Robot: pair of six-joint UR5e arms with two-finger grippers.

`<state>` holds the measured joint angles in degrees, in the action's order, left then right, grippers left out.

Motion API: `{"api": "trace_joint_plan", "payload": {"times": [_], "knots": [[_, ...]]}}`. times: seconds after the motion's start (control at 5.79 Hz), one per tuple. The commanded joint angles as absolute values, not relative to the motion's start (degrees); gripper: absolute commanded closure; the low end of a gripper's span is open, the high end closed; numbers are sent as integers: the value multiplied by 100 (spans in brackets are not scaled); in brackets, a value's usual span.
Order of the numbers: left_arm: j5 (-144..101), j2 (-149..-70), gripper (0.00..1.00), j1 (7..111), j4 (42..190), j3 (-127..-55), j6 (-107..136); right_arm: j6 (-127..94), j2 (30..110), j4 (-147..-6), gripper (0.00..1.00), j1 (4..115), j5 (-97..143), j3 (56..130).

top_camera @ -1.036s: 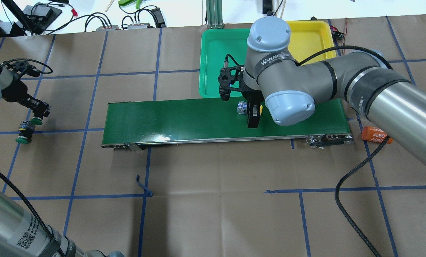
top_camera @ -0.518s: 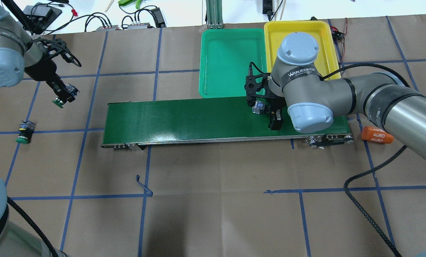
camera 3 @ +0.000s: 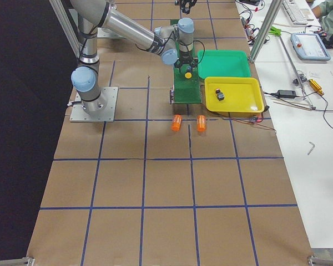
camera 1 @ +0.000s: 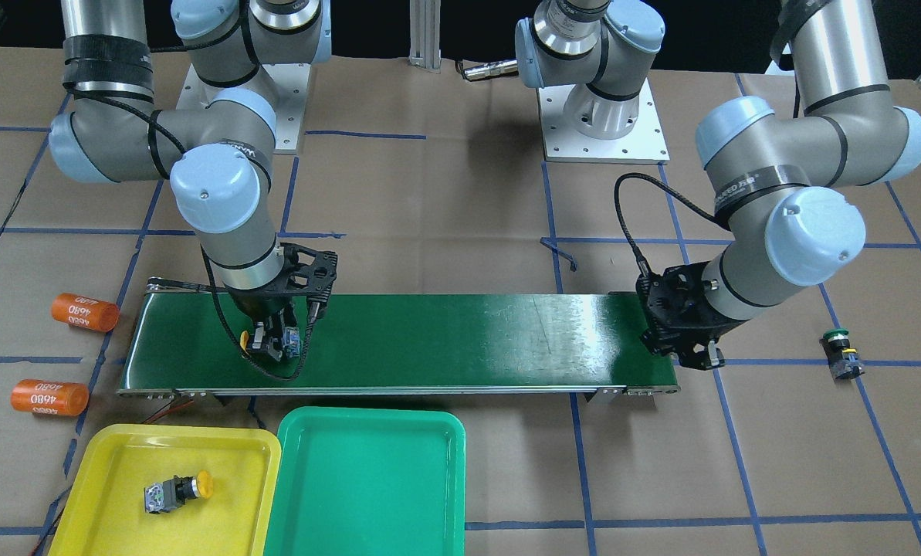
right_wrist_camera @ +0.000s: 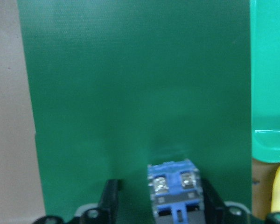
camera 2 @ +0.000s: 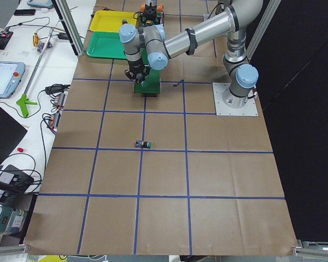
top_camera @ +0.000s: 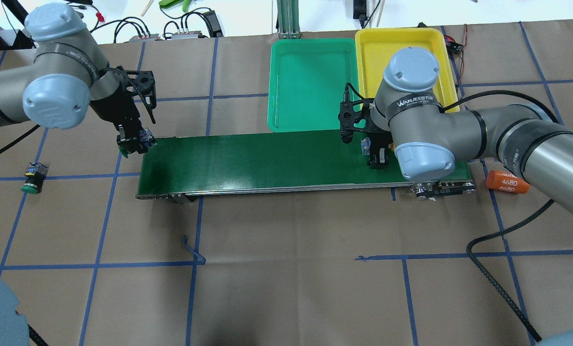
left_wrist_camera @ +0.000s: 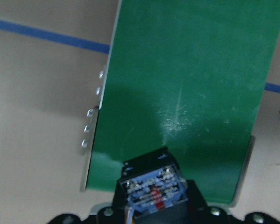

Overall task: Sort buttons by color to trays
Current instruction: 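Drop yellow button in yellow tray with right gripper while left places its button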

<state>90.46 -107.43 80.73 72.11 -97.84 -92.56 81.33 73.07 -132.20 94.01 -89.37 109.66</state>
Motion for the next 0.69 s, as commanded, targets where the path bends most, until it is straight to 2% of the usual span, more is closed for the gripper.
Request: {"api": "trace_joint_plan", "payload": {"times": [0.0,0.17,0.35,0.52], "knots": [[9044,-10653,95,8400,7155,-10131,-10037,8644,7365,-13201,91,8923,-8938,10960],[9035,-10618,80,8568,7032,-10273,-9950,8701,7487,-13219,91,8851,-8947,10795],[9009,-10669,50,8665,6970,-10335,-9688,9249,7401,-13245,91,8851,-8939,10393],[9009,-10748,12,8649,6752,-10345,-9616,9838,6800,-13297,91,8816,-8930,9719]]}}
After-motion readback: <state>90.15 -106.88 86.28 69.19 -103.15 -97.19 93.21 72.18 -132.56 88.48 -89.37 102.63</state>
